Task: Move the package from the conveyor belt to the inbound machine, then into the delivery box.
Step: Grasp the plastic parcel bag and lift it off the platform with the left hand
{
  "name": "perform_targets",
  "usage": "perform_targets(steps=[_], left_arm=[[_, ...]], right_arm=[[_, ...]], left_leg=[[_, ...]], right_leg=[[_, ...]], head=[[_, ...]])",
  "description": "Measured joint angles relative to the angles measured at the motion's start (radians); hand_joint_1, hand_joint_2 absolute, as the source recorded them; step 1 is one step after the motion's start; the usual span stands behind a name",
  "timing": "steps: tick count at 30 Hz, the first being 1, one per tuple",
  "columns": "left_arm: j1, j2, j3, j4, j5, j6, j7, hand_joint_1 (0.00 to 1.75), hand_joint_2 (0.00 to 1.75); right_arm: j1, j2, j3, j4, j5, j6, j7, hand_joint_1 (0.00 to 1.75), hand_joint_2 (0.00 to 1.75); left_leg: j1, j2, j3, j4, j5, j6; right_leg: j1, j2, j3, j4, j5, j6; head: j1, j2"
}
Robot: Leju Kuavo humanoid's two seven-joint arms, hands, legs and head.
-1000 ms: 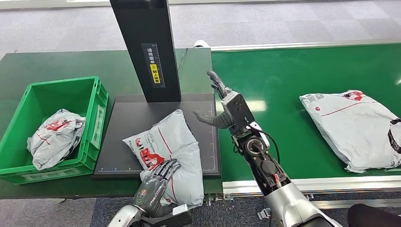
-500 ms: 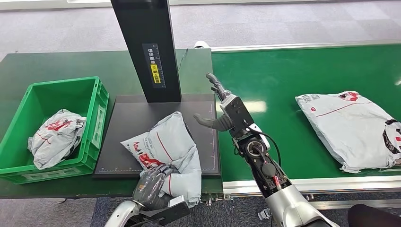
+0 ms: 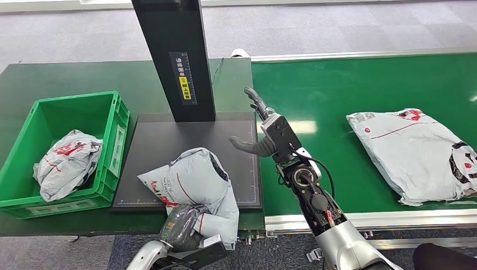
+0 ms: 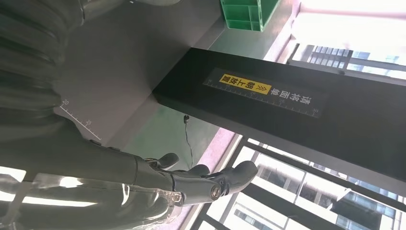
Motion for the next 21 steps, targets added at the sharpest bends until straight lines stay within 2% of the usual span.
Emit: perform_targets(steps=[7, 10, 12, 18, 21], left_arm=[[0.001, 0.000, 0.000, 0.004, 0.000, 0.006, 0.003, 1.75, 1.75], [0.005, 0.000, 0.007, 0.005, 0.012, 0.066, -0.021, 1.75, 1.75], [0.011, 0.000, 0.018, 0.001, 0.030, 0.149, -0.056, 1.75, 1.75], [0.030, -0.004, 0.086, -0.094, 0.130, 0.509, -0.223, 1.75, 1.75], [0.045, -0.011, 0.128, -0.163, 0.193, 0.622, -0.297, 1.75, 1.75]], right_arm=[[0.000, 0.000, 0.000, 0.000, 0.002, 0.002, 0.001, 0.00, 1.75], [0.000, 0.000, 0.000, 0.000, 0.003, 0.003, 0.001, 0.00, 1.75], [0.002, -0.001, 0.000, -0.003, 0.003, 0.004, 0.001, 0.00, 1.75], [0.001, -0.003, 0.001, -0.008, -0.009, 0.021, -0.004, 0.00, 1.75], [-0.008, -0.002, 0.002, -0.008, -0.019, 0.025, -0.009, 0.00, 1.75]], left_leg=[[0.000, 0.000, 0.000, 0.000, 0.000, 0.000], [0.000, 0.001, 0.000, 0.000, 0.000, 0.000], [0.000, 0.001, 0.000, 0.000, 0.000, 0.000], [0.000, 0.001, -0.002, 0.000, 0.000, 0.000], [0.000, 0.001, -0.004, 0.000, 0.000, 0.000]], right_leg=[[0.000, 0.000, 0.000, 0.000, 0.000, 0.000], [0.000, 0.000, -0.001, 0.000, 0.000, 0.000], [0.000, 0.000, -0.001, 0.000, 0.000, 0.000], [0.000, 0.000, -0.003, 0.000, 0.000, 0.000], [0.000, 0.000, -0.004, 0.000, 0.000, 0.000]], head=[[0.000, 0.000], [0.000, 0.000], [0.000, 0.000], [0.000, 0.000], [0.000, 0.000]])
